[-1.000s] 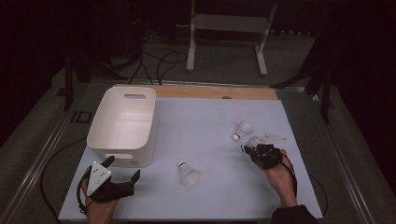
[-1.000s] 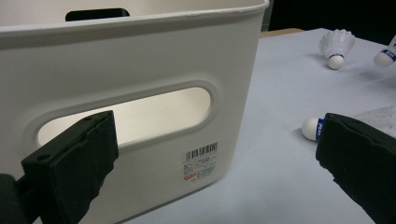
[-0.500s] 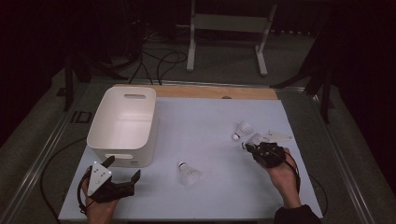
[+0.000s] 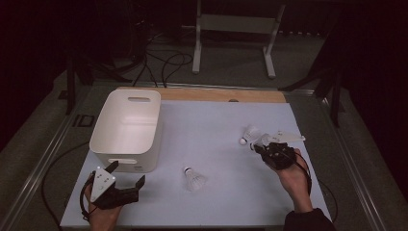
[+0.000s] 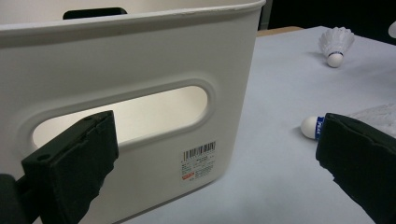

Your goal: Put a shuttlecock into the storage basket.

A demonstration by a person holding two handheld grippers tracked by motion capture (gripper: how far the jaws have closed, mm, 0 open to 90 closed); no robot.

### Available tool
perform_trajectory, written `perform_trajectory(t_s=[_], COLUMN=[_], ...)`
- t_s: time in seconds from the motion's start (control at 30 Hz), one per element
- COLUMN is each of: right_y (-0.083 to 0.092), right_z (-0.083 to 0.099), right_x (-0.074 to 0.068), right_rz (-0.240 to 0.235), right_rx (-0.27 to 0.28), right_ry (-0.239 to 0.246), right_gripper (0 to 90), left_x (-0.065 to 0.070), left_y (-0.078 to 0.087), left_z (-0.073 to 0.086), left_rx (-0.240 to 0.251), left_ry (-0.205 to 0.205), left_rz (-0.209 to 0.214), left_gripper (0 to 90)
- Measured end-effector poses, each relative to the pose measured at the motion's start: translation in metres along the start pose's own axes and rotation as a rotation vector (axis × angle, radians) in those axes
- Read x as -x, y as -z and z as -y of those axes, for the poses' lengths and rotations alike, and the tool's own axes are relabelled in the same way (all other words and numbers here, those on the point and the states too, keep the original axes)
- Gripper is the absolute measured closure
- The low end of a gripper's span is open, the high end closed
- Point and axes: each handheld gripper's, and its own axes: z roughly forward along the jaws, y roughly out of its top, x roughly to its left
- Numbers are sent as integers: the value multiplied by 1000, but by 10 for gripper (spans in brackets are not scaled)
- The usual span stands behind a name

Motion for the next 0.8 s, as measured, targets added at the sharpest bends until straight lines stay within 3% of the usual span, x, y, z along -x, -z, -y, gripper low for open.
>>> perform_trajectory(t_s=[0.8], right_y=[6], right_z=[-21], right_x=[0], right_rz=[13], right_rx=[15], right_ry=[11], right_gripper=[859], left_x=[0], left_y=[0], left_z=[0], left_rx=[-2], left_ry=[-1], left_rz=[0], left_gripper=[0])
